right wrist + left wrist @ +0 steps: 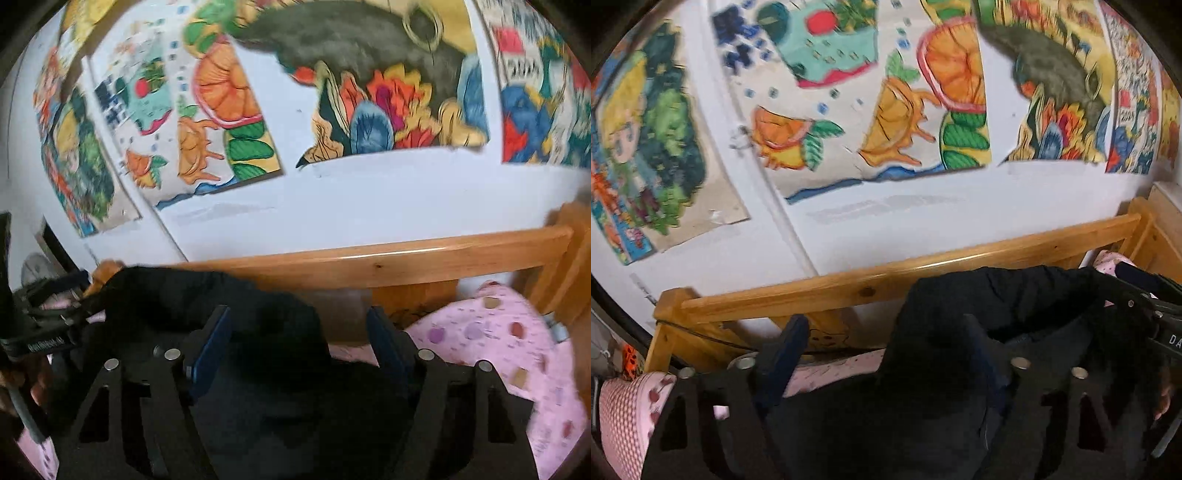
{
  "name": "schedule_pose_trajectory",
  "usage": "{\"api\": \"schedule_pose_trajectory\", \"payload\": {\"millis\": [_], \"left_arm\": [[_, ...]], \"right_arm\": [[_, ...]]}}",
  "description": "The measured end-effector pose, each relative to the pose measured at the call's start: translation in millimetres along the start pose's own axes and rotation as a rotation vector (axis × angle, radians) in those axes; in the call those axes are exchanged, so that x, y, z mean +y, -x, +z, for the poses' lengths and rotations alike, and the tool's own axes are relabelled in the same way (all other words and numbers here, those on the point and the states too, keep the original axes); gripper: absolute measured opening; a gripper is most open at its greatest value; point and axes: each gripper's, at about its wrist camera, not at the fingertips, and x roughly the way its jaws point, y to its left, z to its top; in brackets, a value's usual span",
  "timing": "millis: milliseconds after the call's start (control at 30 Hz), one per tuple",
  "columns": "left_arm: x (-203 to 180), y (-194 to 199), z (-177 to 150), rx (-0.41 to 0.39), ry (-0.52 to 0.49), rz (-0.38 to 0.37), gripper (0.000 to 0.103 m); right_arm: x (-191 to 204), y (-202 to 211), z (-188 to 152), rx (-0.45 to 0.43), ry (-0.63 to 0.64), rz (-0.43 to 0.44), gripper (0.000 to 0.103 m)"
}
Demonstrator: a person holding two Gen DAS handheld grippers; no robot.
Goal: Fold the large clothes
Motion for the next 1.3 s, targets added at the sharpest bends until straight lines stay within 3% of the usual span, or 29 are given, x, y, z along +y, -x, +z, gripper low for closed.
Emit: {"api": "schedule_pose_trajectory", "payload": {"millis": [33, 100, 133, 167, 233, 300, 367, 500, 667, 833, 1100, 1233, 1300], "left_arm": [[-2.2, -6.7, 2.8, 0.012, 0.0, -0.014, 0.062], [-6.2, -18.5, 4.9, 0.039, 0.01, -0.039, 0.043], [-6.4, -22.1, 4.6, 0.047, 0.021, -0.041, 0.022], [-6.2, -24.5, 3.2, 0.052, 0.042, -0.026, 0.017], [-4.2, -23.0, -2.0, 0.031, 0.096, 0.003, 0.012], [-4.5, -14.9, -7.1, -0.024, 0.125, -0.013, 0.01], [-4.4, -2.9, -12.6, -0.076, 0.13, -0.027, 0.009], [6.2, 24.8, -22.4, -0.151, 0.173, -0.085, 0.009], [22.8, 53.9, -38.1, -0.19, 0.208, -0.131, 0.008], [37.1, 87.7, -68.9, -0.223, 0.206, -0.213, 0.007], [33.0, 131.6, -117.4, -0.222, 0.063, -0.237, 0.006], [21.5, 144.9, -146.5, -0.221, -0.066, -0.233, 0.006], [15.1, 137.7, -159.2, -0.178, -0.122, -0.219, 0.006]], "right_arm": [[0.1, -4.1, -0.2, -0.002, -0.002, 0.016, 0.067], [3.9, -13.2, -2.8, 0.004, 0.013, 0.029, 0.052], [6.0, -16.8, -5.2, 0.002, 0.021, 0.028, 0.046], [6.4, -19.1, -7.8, -0.002, 0.02, 0.029, 0.037], [2.5, -16.7, -12.5, -0.042, -0.013, 0.051, 0.029], [-5.8, -9.1, -14.5, -0.092, -0.072, 0.092, 0.015], [-10.3, 0.2, -15.1, -0.124, -0.085, 0.114, 0.012], [-3.8, 27.9, -17.6, -0.162, -0.012, 0.116, 0.009], [4.7, 69.4, -22.8, -0.177, 0.087, 0.097, 0.007], [17.2, 105.3, -41.3, -0.132, 0.226, 0.061, 0.006], [32.5, 148.4, -93.8, -0.134, 0.369, 0.036, 0.006], [29.1, 153.4, -105.1, -0.074, 0.372, 0.025, 0.006], [29.3, 149.1, -110.7, -0.038, 0.382, 0.008, 0.005]]}}
